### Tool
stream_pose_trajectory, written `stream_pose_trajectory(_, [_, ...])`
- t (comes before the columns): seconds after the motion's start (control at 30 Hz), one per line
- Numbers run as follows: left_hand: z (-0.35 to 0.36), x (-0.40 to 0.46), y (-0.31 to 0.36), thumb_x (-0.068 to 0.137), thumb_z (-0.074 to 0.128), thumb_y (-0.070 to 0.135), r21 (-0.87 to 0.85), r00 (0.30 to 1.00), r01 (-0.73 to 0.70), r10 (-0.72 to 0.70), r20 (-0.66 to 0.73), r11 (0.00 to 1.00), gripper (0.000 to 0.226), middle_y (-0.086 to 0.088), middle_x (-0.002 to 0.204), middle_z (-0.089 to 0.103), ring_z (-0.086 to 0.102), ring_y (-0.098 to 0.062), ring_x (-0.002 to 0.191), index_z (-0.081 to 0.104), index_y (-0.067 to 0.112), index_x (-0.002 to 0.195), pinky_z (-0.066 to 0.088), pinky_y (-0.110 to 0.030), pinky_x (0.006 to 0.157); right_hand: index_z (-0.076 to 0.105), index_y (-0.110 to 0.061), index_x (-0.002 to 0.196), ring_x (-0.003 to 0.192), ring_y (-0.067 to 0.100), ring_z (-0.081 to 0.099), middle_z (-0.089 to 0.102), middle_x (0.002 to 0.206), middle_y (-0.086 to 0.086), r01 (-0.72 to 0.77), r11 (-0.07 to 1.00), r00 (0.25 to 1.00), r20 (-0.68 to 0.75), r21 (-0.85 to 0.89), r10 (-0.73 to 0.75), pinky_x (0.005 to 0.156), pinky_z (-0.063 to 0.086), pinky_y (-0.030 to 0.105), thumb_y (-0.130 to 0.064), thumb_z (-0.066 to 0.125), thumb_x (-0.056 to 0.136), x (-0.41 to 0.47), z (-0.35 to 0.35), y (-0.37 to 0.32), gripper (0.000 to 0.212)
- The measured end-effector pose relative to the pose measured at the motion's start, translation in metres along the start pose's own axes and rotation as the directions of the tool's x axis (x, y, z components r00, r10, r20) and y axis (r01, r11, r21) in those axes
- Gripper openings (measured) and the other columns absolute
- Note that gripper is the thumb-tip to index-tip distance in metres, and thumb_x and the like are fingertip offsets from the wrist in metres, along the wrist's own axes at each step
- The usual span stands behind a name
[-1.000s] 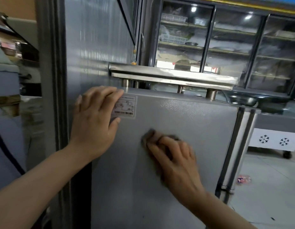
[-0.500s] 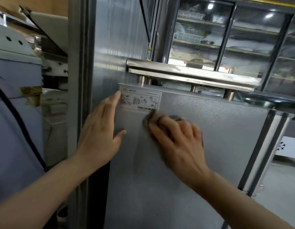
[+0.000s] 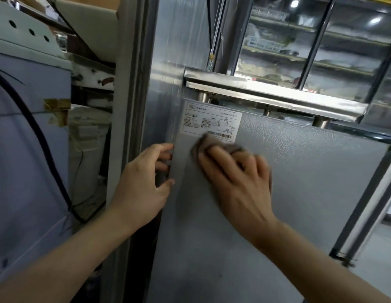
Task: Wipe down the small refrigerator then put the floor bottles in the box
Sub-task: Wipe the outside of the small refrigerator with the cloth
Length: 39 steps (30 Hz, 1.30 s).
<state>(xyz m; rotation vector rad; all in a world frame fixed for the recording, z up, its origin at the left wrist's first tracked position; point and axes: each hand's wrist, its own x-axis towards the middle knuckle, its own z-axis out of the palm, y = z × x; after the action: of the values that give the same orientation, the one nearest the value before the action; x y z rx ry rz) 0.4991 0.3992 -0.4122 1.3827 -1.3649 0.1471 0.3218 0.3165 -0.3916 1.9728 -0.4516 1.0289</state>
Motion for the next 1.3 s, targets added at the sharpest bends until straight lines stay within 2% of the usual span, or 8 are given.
stream_pose_trajectory(0.13, [-0.001,-0.001,-0.008,0.076,0.073,0.004,-0.153,0.998,0.068,-0.068,0.005,0.986,0.069,0.02,0.103,0.06,0.063,0.001,0.087,0.04,0.049,0.117,0.051,-0.019,0.074,0.058,-0.023,0.13,0.098,0.025,0.039,0.056,0.131,-0.002,-0.111,0.994,0.986,-0.124,0.014,0.112,0.084,0.026,0.038,-0.02,0.052,0.088,0.062,0.005,0.002,0.042])
stream_pose_trajectory(0.23, [0.001,-0.004,-0.015,0.077,0.07,0.002,-0.204,0.995,0.095,-0.098,-0.004,0.974,0.072,0.016,0.099,0.062,0.064,0.0,0.081,0.037,0.048,0.121,0.051,-0.019,0.066,0.059,-0.023,0.128,0.099,0.025,0.04,0.057,0.132,-0.003,-0.149,0.988,0.974,-0.167,0.03,0.152,0.084,0.027,0.038,-0.019,0.049,0.09,0.064,0.015,-0.011,0.039])
stream_pose_trajectory(0.4, [0.004,-0.015,-0.02,0.078,0.069,0.001,-0.201,0.992,0.124,-0.121,0.028,0.972,0.072,0.015,0.099,0.064,0.065,-0.002,0.083,0.038,0.041,0.128,0.054,-0.021,0.071,0.063,-0.02,0.125,0.096,0.023,0.04,0.06,0.128,-0.004,0.126,0.991,0.992,-0.012,0.04,-0.125,0.08,0.029,0.037,-0.017,0.045,0.083,0.02,0.013,-0.027,0.045])
stream_pose_trajectory(0.63, [0.003,-0.034,-0.025,0.08,0.068,0.004,-0.19,0.975,0.219,-0.206,0.089,0.957,0.079,0.019,0.107,0.054,0.061,0.002,0.09,0.027,0.035,0.14,0.052,-0.017,0.071,0.064,-0.021,0.118,0.103,0.027,0.034,0.055,0.135,-0.001,-0.032,0.999,0.999,-0.038,-0.024,0.031,0.087,0.025,0.04,-0.025,0.041,0.093,0.087,0.003,-0.012,0.034])
stream_pose_trajectory(0.87, [-0.005,-0.059,-0.032,0.079,0.069,0.003,-0.037,0.982,0.189,-0.19,-0.025,0.981,0.077,0.013,0.116,0.05,0.053,0.006,0.095,0.03,0.03,0.139,0.049,-0.019,0.077,0.066,-0.018,0.099,0.1,0.026,0.038,0.064,0.118,0.002,0.206,0.978,0.979,0.008,0.018,-0.206,0.08,0.028,0.041,-0.021,0.051,0.083,0.031,0.027,-0.045,0.022])
stream_pose_trajectory(1.1, [-0.011,-0.083,-0.034,0.079,0.067,0.0,0.047,0.983,0.186,-0.185,-0.02,0.982,0.076,0.012,0.118,0.048,0.051,0.007,0.094,0.031,0.03,0.139,0.044,-0.012,0.07,0.065,-0.021,0.123,0.106,0.025,0.04,0.056,0.136,-0.001,0.377,0.923,0.899,0.21,0.081,-0.385,0.084,0.03,0.038,-0.019,0.041,0.087,-0.055,0.031,-0.07,0.043])
stream_pose_trajectory(1.2, [-0.008,-0.079,-0.031,0.079,0.068,0.002,0.068,0.984,0.18,-0.18,-0.004,0.981,0.076,0.011,0.119,0.048,0.051,0.005,0.095,0.031,0.029,0.139,0.04,-0.01,0.071,0.059,-0.021,0.13,0.104,0.024,0.041,0.053,0.139,-0.003,0.361,0.933,0.923,0.141,0.004,-0.358,0.081,0.032,0.038,-0.015,0.041,0.091,-0.043,0.015,-0.042,0.043])
stream_pose_trajectory(1.3, [0.006,-0.072,-0.025,0.079,0.071,0.01,0.089,0.987,0.162,-0.163,-0.002,0.983,0.074,0.008,0.12,0.049,0.052,-0.001,0.097,0.031,0.026,0.139,0.041,-0.016,0.08,0.055,-0.02,0.133,0.105,0.027,0.042,0.054,0.138,0.001,0.154,0.986,0.988,-0.013,-0.071,-0.155,0.081,0.03,0.038,-0.015,0.044,0.094,-0.009,-0.002,0.008,0.042])
